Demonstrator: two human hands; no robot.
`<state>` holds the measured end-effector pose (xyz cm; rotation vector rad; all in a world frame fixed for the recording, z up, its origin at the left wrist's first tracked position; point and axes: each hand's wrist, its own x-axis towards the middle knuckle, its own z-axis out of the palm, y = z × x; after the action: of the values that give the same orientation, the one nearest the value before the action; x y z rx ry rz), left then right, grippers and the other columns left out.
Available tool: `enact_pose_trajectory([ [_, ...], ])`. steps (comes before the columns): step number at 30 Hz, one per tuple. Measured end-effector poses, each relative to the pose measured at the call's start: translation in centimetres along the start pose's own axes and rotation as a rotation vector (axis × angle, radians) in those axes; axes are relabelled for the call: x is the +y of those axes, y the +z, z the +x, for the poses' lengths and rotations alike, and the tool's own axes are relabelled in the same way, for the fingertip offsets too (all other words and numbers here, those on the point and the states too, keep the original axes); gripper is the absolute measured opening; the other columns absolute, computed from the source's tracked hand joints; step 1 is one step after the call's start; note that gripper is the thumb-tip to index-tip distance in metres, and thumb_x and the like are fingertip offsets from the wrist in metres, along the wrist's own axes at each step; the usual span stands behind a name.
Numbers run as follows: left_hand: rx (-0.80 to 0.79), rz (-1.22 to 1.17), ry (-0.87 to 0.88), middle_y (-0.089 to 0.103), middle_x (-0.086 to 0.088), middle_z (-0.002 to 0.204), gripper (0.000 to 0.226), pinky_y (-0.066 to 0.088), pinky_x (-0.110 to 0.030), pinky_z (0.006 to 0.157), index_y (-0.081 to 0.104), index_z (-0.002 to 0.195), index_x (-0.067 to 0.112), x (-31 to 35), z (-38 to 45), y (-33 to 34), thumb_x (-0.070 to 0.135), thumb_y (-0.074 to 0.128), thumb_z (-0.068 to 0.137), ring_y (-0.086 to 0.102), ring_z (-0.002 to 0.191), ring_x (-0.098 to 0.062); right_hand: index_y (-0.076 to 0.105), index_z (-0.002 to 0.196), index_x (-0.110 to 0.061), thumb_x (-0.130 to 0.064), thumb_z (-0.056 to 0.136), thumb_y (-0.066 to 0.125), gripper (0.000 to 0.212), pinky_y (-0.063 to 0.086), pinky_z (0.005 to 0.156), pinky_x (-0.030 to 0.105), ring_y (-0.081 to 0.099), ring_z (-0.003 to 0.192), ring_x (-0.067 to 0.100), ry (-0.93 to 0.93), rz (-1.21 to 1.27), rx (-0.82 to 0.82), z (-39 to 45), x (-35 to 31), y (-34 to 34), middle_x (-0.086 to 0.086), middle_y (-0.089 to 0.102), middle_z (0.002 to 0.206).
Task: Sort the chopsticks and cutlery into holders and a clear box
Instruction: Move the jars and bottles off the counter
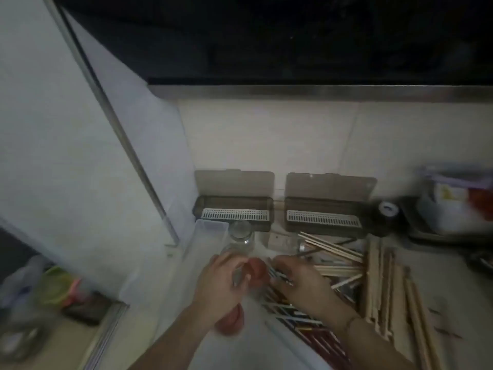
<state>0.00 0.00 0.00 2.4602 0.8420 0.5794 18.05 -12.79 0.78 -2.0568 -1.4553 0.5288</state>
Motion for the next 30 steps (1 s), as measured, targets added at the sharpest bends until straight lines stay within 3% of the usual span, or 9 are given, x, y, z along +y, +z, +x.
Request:
enact_pose_trajectory([
  [3,0.076,-0.032,-0.082,0.068,0.009,0.104,0.035,0.053,-0.029,0.084,0.071,0.104,0.028,0.0,-0.6,1.0,0.042,0.058,0.075,0.063,0.093,-0.013,0.055,0.125,-0.032,-0.047,0.079,0.061,0.049,0.045,0.094,0.025,0.057,0.11,0.012,-0.06,-0.001,-0.06,1.2,0.1,0.4,-0.007,0.057,0.122],
  [6,0.188,-0.246,-0.219,0.064,0.013,0.1,0.032,0.048,-0.017,0.08,0.069,0.104,0.03,0.4,-1.5,1.0,0.038,0.058,0.075,0.058,0.086,0.002,0.054,0.124,-0.035,-0.048,0.078,0.064,0.049,0.043,0.093,0.02,0.056,0.108,0.008,-0.128,0.01,-0.114,2.1,-0.4,1.0,-0.009,0.055,0.12],
  [9,0.22,-0.277,-0.263,0.062,0.017,0.099,0.029,0.046,-0.012,0.076,0.069,0.104,0.032,0.3,-2.0,0.7,0.039,0.057,0.078,0.058,0.083,0.002,0.057,0.113,-0.037,-0.072,0.083,0.038,0.05,0.046,0.091,0.028,0.057,0.103,0.007,-0.12,0.03,-0.142,3.6,-0.6,1.5,-0.011,0.058,0.113],
  [11,0.197,-0.262,-0.283,0.062,0.017,0.099,0.027,0.048,-0.015,0.077,0.068,0.103,0.033,-0.3,-2.1,0.7,0.038,0.057,0.079,0.058,0.084,0.0,0.059,0.097,-0.039,-0.073,0.087,0.024,0.049,0.046,0.091,0.03,0.059,0.099,0.007,-0.07,0.14,-0.137,4.7,-1.0,1.6,-0.01,0.063,0.105],
  [16,0.132,-0.239,-0.305,0.06,0.02,0.1,0.031,0.044,-0.012,0.081,0.065,0.106,0.038,-1.4,-2.3,0.7,0.033,0.06,0.076,0.056,0.09,-0.001,0.062,0.102,-0.035,-0.058,0.092,0.039,0.034,0.042,0.093,0.023,0.059,0.107,0.006,0.074,0.296,-0.184,6.7,-1.9,1.2,-0.011,0.065,0.114],
  [19,0.134,-0.277,-0.299,0.063,0.015,0.101,0.032,0.048,-0.021,0.084,0.07,0.105,0.029,-1.6,-1.8,0.6,0.035,0.057,0.075,0.06,0.093,-0.007,0.055,0.122,-0.044,-0.077,0.082,0.039,0.054,0.041,0.102,0.031,0.052,0.118,0.003,-0.019,0.25,-0.426,6.9,-1.2,1.6,-0.018,0.057,0.127],
  [21,0.146,-0.299,-0.304,0.064,0.015,0.1,0.034,0.049,-0.024,0.085,0.071,0.103,0.028,-1.4,-1.4,0.5,0.037,0.055,0.074,0.061,0.093,-0.006,0.041,0.129,-0.054,-0.073,0.072,0.057,0.063,0.04,0.105,0.031,0.046,0.123,0.003,-0.09,0.121,-0.498,6.4,-0.6,2.1,-0.019,0.047,0.132],
  [24,0.169,-0.329,-0.294,0.065,0.016,0.097,0.028,0.05,-0.028,0.084,0.069,0.098,0.036,-1.2,-1.0,0.3,0.037,0.055,0.074,0.061,0.09,-0.004,0.03,0.141,-0.048,-0.054,0.054,0.076,0.099,0.039,0.105,0.028,0.044,0.125,0.003,-0.137,0.046,-0.391,5.7,0.4,3.4,-0.021,0.043,0.136],
  [30,0.152,-0.367,-0.212,0.059,0.019,0.117,0.051,0.052,-0.032,0.091,0.063,0.12,0.034,-0.3,-0.6,-0.5,0.03,0.068,0.069,0.061,0.107,-0.001,0.046,0.121,-0.051,-0.039,0.058,0.076,0.071,0.05,0.088,0.025,0.059,0.106,-0.001,-0.106,0.165,-0.136,5.6,-0.7,3.5,-0.024,0.062,0.115],
])
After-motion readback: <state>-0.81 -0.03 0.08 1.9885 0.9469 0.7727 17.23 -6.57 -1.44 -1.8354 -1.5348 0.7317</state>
